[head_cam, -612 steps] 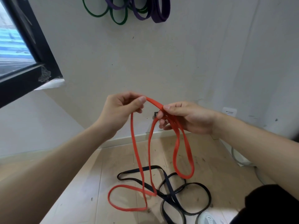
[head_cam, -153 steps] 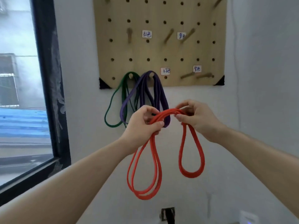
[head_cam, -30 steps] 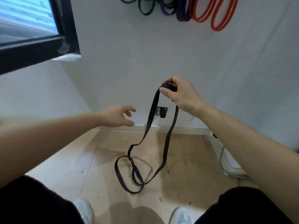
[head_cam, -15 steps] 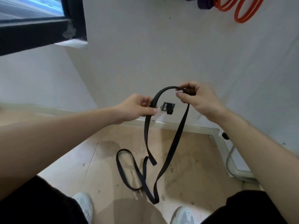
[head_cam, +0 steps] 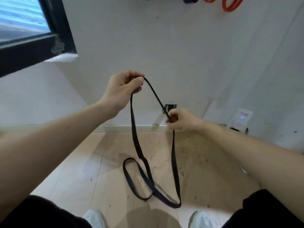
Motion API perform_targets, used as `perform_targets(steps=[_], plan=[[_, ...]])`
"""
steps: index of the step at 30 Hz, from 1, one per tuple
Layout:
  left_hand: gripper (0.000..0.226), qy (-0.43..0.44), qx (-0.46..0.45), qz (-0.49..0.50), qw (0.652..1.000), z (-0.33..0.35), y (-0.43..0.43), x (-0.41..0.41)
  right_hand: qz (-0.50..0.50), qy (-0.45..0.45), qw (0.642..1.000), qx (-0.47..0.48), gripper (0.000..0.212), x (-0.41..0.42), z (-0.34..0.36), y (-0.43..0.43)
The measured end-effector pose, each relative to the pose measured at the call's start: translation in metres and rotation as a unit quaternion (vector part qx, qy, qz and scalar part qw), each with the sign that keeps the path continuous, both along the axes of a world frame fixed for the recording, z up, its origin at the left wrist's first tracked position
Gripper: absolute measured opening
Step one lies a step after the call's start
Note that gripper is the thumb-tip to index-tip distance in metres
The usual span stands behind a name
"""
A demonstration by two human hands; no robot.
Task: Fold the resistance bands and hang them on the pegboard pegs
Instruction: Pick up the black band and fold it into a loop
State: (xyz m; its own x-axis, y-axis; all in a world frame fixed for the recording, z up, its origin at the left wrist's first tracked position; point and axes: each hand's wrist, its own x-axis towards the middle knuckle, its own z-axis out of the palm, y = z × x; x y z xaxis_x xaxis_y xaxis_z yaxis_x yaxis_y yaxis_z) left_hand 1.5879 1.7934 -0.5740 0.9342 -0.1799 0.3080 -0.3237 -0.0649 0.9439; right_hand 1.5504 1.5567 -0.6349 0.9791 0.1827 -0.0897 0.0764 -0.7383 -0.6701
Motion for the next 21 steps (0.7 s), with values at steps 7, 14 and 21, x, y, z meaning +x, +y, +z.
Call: perform_targets(steps=[7,14,21], plan=[[0.01,-0.039,-0.051,0.085,0.994,0.02,0.0,0.005,-0.025,0.156,0.987,0.015,0.023,-0.011,-0.06,0.009],[0.011,-0.047,-0.116,0.215,0.969,0.033,0.033,0.022,-0.088,0.189,0.971,0.116,0.04,-0.016,-0.066,-0.001],[0.019,0.023,0.034,0.243,0.969,0.001,0.048,0.035,-0.004,0.216,0.964,0.154,0.031,-0.021,-0.041,0.007]])
